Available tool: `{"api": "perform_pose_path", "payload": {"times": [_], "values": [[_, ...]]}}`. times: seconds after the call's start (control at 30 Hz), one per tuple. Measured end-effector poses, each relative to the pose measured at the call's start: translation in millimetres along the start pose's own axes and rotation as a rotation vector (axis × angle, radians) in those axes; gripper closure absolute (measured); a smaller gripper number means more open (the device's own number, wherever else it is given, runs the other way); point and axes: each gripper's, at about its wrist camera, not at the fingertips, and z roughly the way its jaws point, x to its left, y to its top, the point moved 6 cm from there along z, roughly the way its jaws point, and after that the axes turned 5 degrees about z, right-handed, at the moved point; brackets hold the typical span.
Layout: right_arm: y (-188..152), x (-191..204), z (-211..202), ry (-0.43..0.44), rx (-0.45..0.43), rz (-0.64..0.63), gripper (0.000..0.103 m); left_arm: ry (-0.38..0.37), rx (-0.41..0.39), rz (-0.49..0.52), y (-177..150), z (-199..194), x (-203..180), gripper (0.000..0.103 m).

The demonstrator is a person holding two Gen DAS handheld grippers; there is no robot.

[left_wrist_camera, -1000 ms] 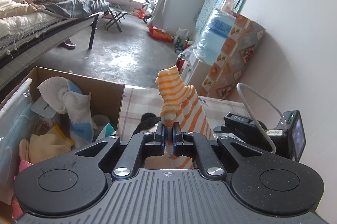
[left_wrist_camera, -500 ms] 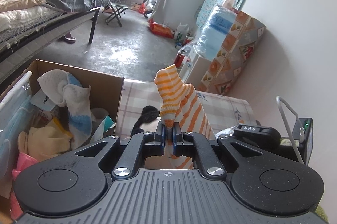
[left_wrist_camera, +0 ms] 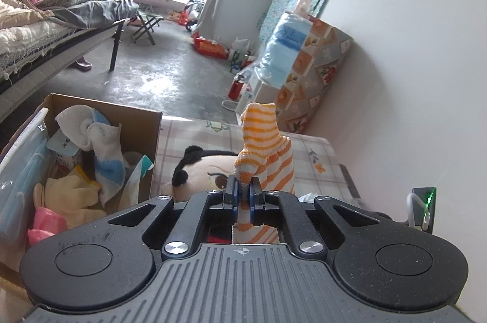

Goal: Organize soft objects
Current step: 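Carry the striped towel and wet-wipes pack over the box with both tools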

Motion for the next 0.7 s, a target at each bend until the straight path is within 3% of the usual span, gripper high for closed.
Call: {"api": "perform_pose_path", "payload": {"times": [0.27, 0.5, 0.7], "values": [[-33, -34, -53, 0.075, -0.006, 0.045, 0.050, -0.071, 0.044, 0.021, -19, -19, -22, 0.098], [-44, -91, -101, 0.137, -0.071, 0.173, 0.050, -0.146, 0.077, 0.046, -34, -24, -51, 0.098], [-44, -113, -137, 0.065, -0.179, 0.114, 0.050, -0.131, 0.083, 0.043, -38, -24, -53, 0.098]]}}
